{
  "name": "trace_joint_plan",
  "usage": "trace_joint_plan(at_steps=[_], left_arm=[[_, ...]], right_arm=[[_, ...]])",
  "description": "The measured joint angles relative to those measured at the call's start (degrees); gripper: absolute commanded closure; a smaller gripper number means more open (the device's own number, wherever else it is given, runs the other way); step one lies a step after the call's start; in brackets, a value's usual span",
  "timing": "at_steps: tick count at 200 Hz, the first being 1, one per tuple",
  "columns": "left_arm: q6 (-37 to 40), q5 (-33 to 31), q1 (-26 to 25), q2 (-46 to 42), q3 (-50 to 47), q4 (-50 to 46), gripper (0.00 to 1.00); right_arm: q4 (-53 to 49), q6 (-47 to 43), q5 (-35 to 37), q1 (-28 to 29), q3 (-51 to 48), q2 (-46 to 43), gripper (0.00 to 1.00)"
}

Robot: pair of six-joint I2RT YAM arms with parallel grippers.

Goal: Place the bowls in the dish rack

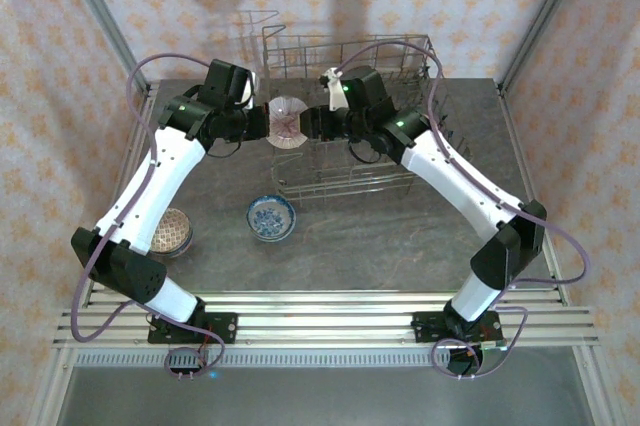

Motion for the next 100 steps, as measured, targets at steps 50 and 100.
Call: trace_joint_plan(at_steps=[50, 100], left_arm=[[-0.2, 0.0, -1.1, 0.0, 0.0, 0.5, 1.0], [-1.0, 0.0, -1.6, 0.5, 0.0, 0.9, 1.0]], right_arm=[[-0.7, 1.3, 2.7, -0.7, 0.0, -0.7, 0.59], [-1.3, 2.4, 2.5, -0.8, 0.0, 0.2, 0.65]])
